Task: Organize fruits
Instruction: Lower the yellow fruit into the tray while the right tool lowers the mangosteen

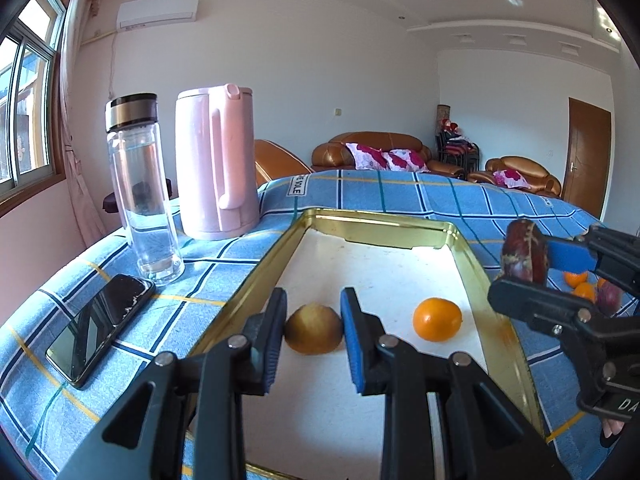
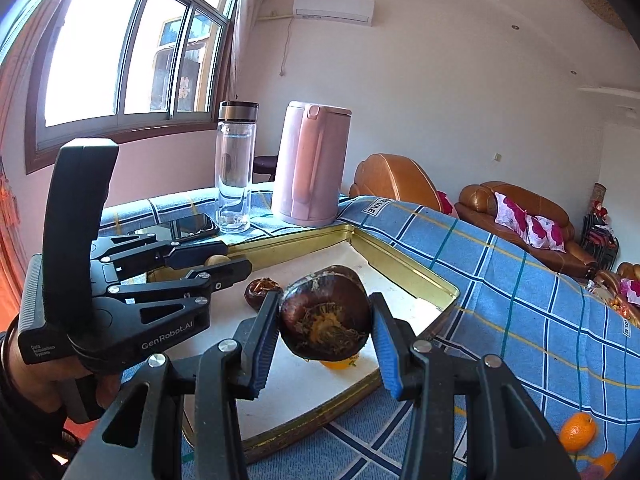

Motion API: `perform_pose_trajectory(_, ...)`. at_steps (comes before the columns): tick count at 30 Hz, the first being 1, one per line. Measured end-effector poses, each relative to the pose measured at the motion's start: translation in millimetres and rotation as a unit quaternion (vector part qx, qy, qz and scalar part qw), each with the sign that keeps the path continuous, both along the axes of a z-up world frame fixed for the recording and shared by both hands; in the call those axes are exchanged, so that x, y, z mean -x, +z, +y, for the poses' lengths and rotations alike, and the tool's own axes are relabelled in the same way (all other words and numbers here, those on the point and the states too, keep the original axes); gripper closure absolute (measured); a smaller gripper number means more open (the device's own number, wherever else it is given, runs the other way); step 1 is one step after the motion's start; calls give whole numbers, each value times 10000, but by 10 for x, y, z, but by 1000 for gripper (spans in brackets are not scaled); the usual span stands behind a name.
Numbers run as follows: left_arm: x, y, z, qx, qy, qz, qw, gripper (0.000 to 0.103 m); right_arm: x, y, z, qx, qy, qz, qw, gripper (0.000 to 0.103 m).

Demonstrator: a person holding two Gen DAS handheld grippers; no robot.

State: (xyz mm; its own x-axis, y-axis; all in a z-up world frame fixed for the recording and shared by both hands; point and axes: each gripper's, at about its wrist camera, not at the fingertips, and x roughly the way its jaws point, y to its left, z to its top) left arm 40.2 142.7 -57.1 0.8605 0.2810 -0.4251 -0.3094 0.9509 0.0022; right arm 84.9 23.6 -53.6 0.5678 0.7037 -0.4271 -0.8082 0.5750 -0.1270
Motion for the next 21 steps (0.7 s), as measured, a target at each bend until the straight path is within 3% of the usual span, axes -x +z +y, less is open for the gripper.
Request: perform_pose_trajectory(21,-189,-111,50,-5,-68,637,9979,74,-160,-253,315,536,161,441,9975,57)
